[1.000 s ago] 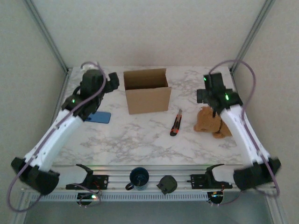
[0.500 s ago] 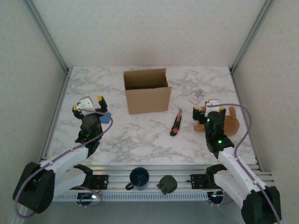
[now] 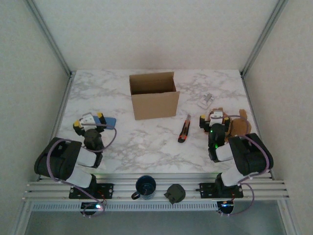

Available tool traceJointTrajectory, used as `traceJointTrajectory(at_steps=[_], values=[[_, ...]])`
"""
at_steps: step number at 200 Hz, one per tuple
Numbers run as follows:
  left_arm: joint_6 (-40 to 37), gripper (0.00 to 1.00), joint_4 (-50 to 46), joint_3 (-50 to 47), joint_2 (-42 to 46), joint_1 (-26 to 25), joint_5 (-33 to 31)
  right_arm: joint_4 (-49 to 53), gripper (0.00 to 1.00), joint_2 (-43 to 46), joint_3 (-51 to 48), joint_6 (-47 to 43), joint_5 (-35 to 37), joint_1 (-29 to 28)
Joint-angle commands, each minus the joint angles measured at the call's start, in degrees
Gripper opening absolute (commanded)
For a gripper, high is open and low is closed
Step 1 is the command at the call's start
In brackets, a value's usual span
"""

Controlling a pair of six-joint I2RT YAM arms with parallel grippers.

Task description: Unpack the express box

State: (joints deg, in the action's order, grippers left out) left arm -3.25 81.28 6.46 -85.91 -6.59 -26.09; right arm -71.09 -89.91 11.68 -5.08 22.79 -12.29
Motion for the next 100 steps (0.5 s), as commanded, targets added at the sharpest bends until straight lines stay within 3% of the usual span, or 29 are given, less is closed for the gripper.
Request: traceJointTrajectory(at_steps=[1, 8, 17, 43, 100], values=[[6.8, 1.00, 1.1, 1.8, -1.5, 6.7, 14.0, 0.4, 0.99, -0.3, 1.0, 3.2, -4.0, 1.8], [7.3, 1.00, 3.0, 2.4, -3.5, 8.3, 15.7, 2.2, 0.99, -0.2, 1.8, 3.7, -5.4, 2.8], [9.3, 1.00, -5.1, 4.7, -1.4, 9.5, 17.2, 5.5, 0.99, 0.3, 3.2, 4.6, -6.4, 3.7], [8.4, 1.00, -3.1, 4.8, -2.5, 9.8, 19.9, 22.4, 0.99, 1.6, 10.5, 7.9, -13.0, 8.0], [8.1, 1.00, -4.0, 4.9, -2.3, 9.5, 19.6, 20.9, 0.99, 1.4, 9.9, 7.6, -13.5, 8.2]])
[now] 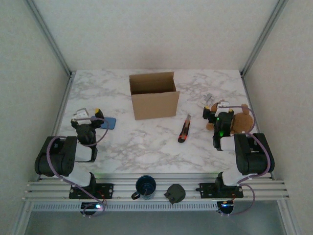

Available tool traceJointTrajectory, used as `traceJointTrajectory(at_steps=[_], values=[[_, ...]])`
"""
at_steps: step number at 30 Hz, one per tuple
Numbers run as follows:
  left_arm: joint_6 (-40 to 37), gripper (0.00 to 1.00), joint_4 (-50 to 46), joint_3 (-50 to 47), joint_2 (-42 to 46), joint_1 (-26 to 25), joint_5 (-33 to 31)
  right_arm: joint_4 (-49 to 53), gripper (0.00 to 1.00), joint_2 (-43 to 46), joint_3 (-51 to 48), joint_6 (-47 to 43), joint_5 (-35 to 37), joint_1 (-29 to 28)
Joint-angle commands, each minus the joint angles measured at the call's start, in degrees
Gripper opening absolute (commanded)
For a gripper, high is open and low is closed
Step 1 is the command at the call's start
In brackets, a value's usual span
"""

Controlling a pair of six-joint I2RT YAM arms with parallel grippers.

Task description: Unpack the express box

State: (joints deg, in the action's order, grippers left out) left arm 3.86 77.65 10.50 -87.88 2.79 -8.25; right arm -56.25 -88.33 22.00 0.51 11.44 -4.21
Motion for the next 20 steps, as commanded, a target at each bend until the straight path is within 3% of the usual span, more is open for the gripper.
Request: traceJointTrajectory(at_steps=[1, 17, 20], values=[[1.0, 1.00, -0.3, 0.8, -0.3, 0.1, 1.7, 6.1, 0.99, -0.1, -0.4, 2.1, -2.1, 0.2], [0.4, 1.00, -1.1, 1.4, -0.4, -0.3, 1.7, 6.1, 0.99, -0.2, -0.3, 2.0, -2.0, 0.1], [-1.1, 1.00, -2.7, 2.2, -0.4, -0.2, 6.0, 6.1, 0.99, -0.2, -0.3, 2.0, -2.1, 0.1]])
